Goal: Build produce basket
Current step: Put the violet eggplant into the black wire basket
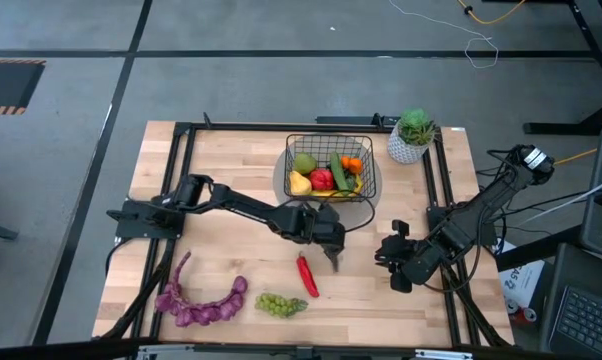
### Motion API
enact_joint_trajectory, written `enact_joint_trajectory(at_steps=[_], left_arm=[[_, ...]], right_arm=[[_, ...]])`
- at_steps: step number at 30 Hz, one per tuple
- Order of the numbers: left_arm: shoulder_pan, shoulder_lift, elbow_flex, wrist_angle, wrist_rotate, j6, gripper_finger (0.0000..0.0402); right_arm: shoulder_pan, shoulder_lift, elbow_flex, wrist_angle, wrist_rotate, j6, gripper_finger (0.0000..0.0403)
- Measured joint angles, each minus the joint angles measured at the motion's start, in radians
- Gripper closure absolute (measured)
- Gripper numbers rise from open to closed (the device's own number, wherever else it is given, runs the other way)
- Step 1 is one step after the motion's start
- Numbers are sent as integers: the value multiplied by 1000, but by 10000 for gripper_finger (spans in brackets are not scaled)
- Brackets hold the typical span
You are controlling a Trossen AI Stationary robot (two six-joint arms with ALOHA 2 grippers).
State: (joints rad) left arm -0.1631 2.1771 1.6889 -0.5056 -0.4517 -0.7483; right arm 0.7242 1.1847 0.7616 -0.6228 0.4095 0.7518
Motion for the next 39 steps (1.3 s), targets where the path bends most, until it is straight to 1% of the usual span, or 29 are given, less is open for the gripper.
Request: enact_joint_trajectory(at_steps=[4,8,10,14,17,21,23,28,33,39], left_arm=[[6,0,-1,-26,-17,-8,137],[7,0,-1,-93,32,-66,137],[6,1,-1,-147,54,-100,137],[6,1,-1,-275,57,-185,137],[6,1,-1,-366,105,-226,137],[-3,15,-1,-349,193,-234,137],[-12,14,-1,-294,212,-206,137],[-23,14,-1,-178,223,-114,137],[-21,13,-1,-89,242,-63,137],[-22,13,-1,-90,245,-52,137]], right_arm=[[0,0,0,0,0,3,248],[0,0,0,0,0,3,248],[0,0,0,0,0,3,248],[0,0,0,0,0,3,248],[0,0,0,0,0,2,248],[0,0,0,0,0,2,248],[0,0,0,0,0,2,248],[0,0,0,0,1,0,248],[0,0,0,0,1,0,248],[0,0,0,0,1,0,248]])
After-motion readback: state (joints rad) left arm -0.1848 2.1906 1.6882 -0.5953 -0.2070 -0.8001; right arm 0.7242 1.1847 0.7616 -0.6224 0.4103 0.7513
